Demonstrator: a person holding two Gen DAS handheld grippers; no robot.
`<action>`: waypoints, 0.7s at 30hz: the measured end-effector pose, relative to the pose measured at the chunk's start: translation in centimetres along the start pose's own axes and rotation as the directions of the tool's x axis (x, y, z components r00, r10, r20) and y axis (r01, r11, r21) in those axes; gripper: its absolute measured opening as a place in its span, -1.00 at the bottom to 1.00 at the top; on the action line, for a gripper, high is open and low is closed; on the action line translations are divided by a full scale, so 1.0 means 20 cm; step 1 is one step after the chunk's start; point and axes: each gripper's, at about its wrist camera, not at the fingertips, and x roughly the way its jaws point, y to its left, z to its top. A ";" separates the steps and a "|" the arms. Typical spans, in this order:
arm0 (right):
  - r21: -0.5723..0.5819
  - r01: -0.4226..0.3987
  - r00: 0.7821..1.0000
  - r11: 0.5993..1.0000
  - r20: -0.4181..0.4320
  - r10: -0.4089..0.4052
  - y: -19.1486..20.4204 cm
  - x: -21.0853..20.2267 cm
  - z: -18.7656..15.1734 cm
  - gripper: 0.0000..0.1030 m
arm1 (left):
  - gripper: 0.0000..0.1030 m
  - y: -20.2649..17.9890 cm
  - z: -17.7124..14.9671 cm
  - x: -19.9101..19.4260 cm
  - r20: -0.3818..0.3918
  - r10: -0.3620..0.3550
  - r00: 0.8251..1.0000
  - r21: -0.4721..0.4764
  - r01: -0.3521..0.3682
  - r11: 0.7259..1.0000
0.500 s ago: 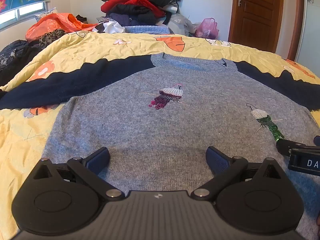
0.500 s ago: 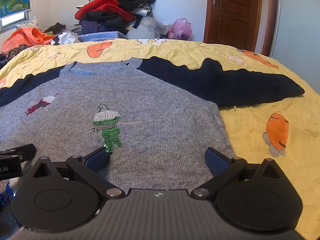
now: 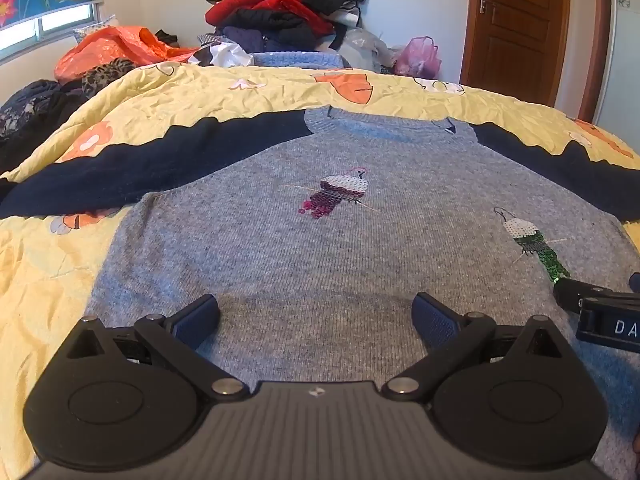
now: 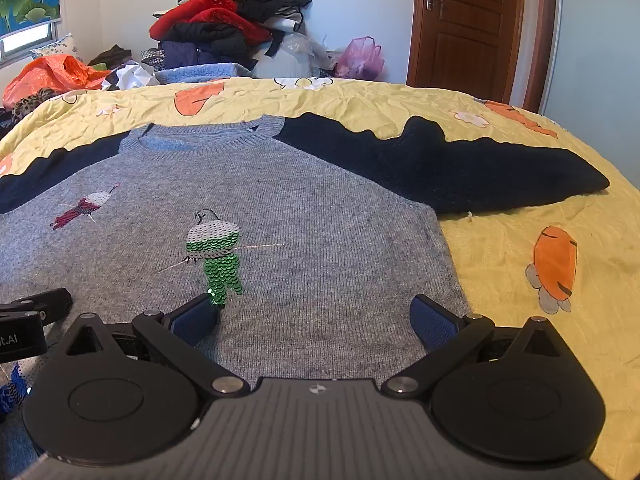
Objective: Fold small clothes
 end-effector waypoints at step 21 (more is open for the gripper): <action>0.000 0.000 1.000 1.000 0.001 0.000 0.00 0.00 0.00 1.00 | 1.00 0.03 0.03 0.01 -0.027 -0.022 0.999 0.007 0.022 1.000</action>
